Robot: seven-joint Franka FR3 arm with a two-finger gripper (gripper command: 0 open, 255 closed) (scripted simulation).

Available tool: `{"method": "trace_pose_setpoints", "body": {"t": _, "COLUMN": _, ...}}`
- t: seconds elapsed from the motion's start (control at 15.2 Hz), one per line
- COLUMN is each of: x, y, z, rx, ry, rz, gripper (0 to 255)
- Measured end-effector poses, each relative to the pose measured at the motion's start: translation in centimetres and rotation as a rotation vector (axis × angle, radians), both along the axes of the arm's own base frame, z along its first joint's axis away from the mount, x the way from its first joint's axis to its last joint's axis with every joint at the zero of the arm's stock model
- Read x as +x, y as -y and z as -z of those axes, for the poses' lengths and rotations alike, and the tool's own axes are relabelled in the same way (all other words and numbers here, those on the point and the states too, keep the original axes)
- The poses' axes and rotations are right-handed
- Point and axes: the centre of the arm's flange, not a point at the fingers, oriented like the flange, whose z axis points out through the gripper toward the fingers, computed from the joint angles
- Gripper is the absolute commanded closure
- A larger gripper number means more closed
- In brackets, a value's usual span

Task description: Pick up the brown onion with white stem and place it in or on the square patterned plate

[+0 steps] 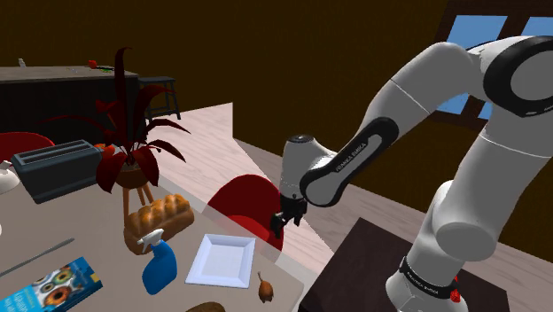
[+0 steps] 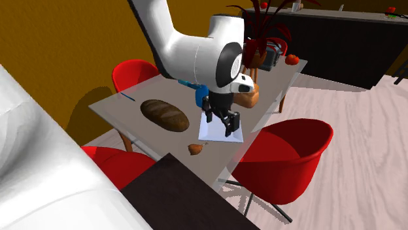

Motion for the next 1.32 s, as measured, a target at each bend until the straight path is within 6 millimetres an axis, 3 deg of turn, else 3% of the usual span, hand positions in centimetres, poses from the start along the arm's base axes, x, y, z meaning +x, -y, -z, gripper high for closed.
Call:
{"method": "trace_pose_setpoints", "body": {"t": 0.59, "x": 3.1, "y": -3.6, "z": 9.9, "rx": 0.032, "ry": -0.001, "rz": 0.021, "gripper": 0}}
{"method": "trace_pose_setpoints", "body": {"t": 1.06, "x": 3.4, "y": -4.0, "z": 13.6, "rx": 0.034, "ry": -0.001, "rz": 0.022, "gripper": 0}}
{"method": "trace_pose_setpoints", "body": {"t": 1.32, "x": 3.3, "y": -4.0, "z": 14.0, "rx": 0.034, "ry": -0.001, "rz": 0.022, "gripper": 0}}
